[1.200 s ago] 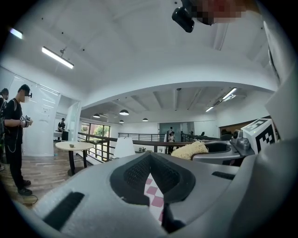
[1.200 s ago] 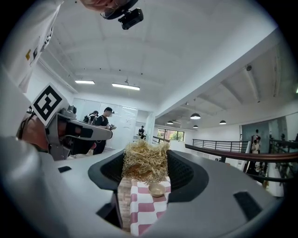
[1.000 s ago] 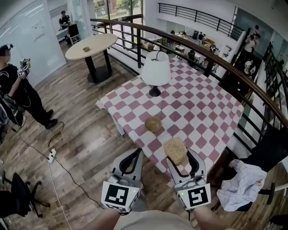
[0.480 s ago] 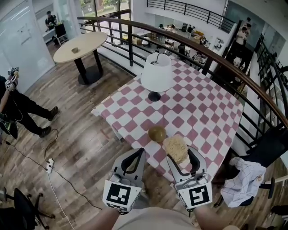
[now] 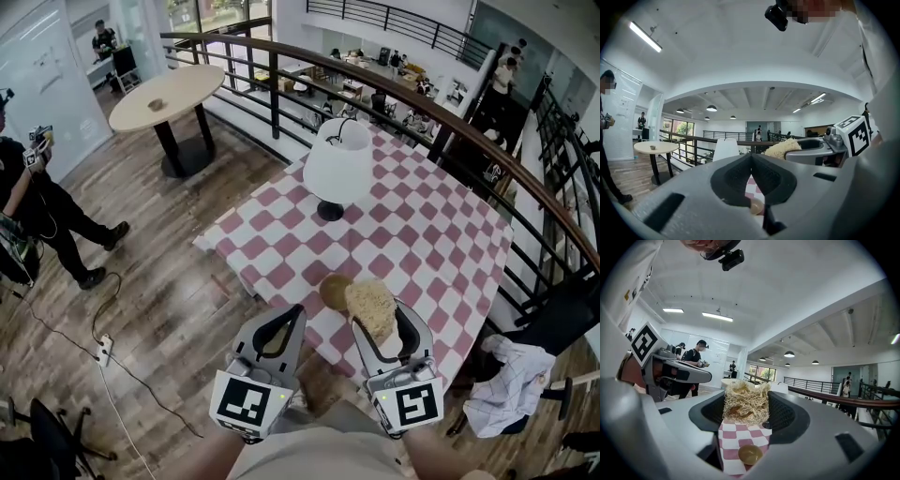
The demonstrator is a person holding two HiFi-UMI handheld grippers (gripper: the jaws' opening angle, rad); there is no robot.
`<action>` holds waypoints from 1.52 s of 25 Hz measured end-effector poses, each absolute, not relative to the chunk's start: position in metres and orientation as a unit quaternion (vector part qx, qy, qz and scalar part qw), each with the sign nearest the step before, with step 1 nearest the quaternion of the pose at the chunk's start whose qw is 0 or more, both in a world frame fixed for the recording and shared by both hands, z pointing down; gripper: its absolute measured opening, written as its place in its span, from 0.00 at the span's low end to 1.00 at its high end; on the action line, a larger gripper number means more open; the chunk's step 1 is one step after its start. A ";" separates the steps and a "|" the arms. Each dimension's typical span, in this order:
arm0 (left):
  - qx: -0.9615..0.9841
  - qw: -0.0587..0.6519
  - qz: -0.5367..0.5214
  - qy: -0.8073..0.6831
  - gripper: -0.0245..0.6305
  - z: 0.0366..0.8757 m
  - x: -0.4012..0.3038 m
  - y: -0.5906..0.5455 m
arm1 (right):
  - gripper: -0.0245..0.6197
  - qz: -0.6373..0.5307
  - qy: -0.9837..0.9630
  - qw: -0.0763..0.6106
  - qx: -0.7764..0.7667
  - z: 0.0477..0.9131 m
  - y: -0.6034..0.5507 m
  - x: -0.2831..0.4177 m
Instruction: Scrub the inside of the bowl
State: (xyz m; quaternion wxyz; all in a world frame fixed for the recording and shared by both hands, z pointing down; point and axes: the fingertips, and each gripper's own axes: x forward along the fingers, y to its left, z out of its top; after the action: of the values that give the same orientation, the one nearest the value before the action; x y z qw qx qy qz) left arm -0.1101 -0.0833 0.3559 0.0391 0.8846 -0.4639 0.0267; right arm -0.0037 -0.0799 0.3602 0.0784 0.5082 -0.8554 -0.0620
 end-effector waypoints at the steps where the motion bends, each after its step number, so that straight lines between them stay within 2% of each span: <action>1: 0.883 0.041 0.029 -0.466 0.06 0.358 -0.111 -0.086 | 0.42 -0.061 -0.856 0.078 0.508 0.360 -0.084 -0.003; 8: 0.874 0.053 0.047 -0.480 0.06 0.365 -0.105 -0.106 | 0.42 -0.059 -0.867 0.081 0.488 0.360 -0.113 0.001; 13: 0.875 0.087 0.057 -0.472 0.06 0.373 -0.091 -0.114 | 0.42 -0.055 -0.879 0.074 0.468 0.362 -0.124 0.004; 20: 0.876 0.080 0.080 -0.469 0.06 0.392 -0.084 -0.137 | 0.42 -0.049 -0.881 0.075 0.465 0.372 -0.135 0.014; 30: 0.866 0.104 0.158 -0.463 0.06 0.455 -0.074 -0.168 | 0.42 -0.018 -0.880 0.102 0.463 0.409 -0.153 0.026; 32: 0.866 0.123 0.165 -0.456 0.10 0.470 -0.070 -0.174 | 0.42 -0.009 -0.880 0.115 0.461 0.423 -0.159 0.028; 33: 0.866 0.135 0.169 -0.451 0.18 0.478 -0.068 -0.177 | 0.42 -0.005 -0.880 0.118 0.461 0.429 -0.162 0.029; 38: 0.864 0.163 0.194 -0.436 0.20 0.518 -0.058 -0.192 | 0.42 -0.003 -0.879 0.132 0.458 0.458 -0.177 0.030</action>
State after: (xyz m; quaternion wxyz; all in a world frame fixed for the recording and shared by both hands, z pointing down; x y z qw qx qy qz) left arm -0.0582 -0.1916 0.5182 0.1630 0.8637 -0.4359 0.1936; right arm 0.0298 -0.1771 0.4579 0.1324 0.4575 -0.8793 -0.0026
